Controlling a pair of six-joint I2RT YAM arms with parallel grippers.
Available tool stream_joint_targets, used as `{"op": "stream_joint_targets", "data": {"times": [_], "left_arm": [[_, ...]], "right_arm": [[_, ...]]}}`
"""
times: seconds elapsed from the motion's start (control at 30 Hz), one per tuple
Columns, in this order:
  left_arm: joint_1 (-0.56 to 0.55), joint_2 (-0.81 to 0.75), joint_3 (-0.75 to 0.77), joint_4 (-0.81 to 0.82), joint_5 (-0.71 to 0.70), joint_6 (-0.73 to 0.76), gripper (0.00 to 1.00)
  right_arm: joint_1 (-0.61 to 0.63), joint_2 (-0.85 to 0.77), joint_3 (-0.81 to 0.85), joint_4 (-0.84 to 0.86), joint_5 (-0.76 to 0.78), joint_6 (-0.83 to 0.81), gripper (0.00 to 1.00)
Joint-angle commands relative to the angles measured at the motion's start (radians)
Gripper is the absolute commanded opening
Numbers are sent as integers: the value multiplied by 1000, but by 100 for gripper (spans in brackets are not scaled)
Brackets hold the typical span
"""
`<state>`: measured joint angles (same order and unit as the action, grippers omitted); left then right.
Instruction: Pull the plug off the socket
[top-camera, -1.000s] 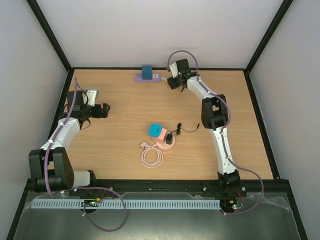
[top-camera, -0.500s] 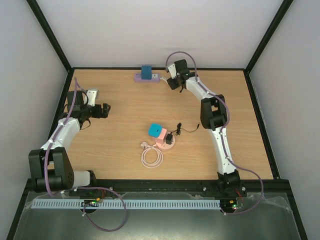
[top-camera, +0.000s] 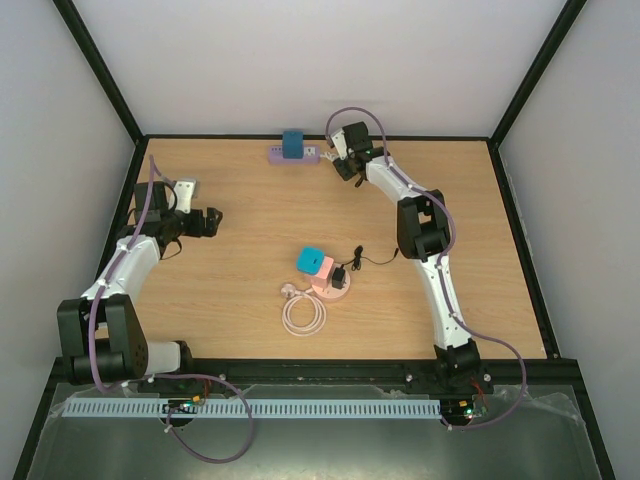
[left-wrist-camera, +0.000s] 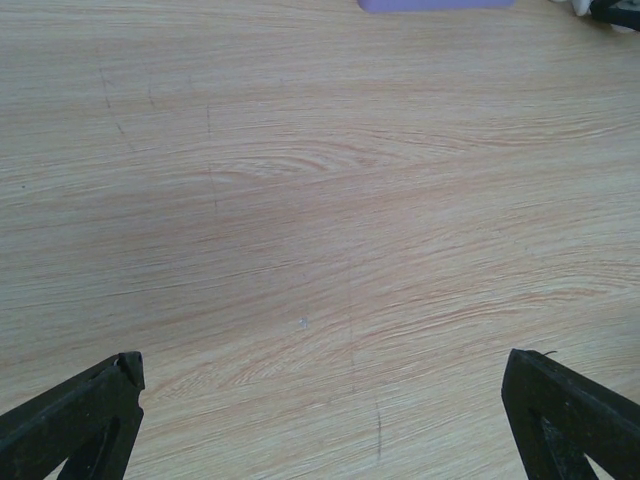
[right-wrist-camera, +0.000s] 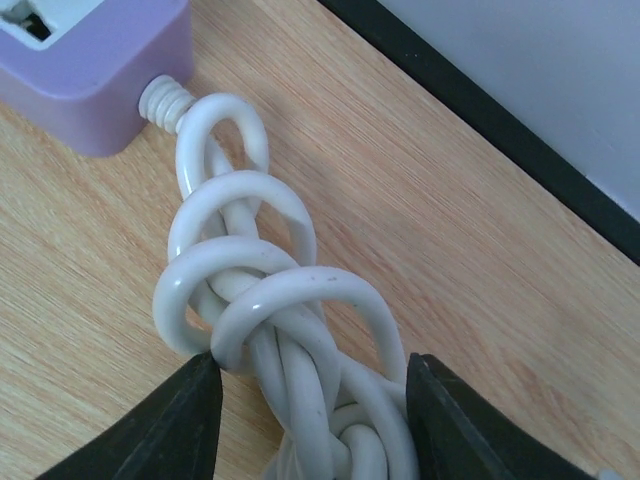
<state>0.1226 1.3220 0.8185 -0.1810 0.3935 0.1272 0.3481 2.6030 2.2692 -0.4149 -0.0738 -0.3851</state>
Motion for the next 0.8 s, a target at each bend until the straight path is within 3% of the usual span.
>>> {"op": "stream_joint_targets", "data": {"times": [0.0, 0.2, 0.47, 0.77], "left_arm": [[-1, -8, 3, -21, 22, -1, 100], [-1, -17, 6, -25, 29, -1, 100], [-1, -31, 3, -26, 54, 7, 100], [-1, -44, 1, -26, 75, 25, 100]], "right_arm": [[-3, 37, 13, -62, 18, -23, 46], [-2, -17, -61, -86, -35, -52, 28], [-2, -79, -149, -170, -153, -119, 21], [-2, -237, -417, -159, -256, -188, 18]]}}
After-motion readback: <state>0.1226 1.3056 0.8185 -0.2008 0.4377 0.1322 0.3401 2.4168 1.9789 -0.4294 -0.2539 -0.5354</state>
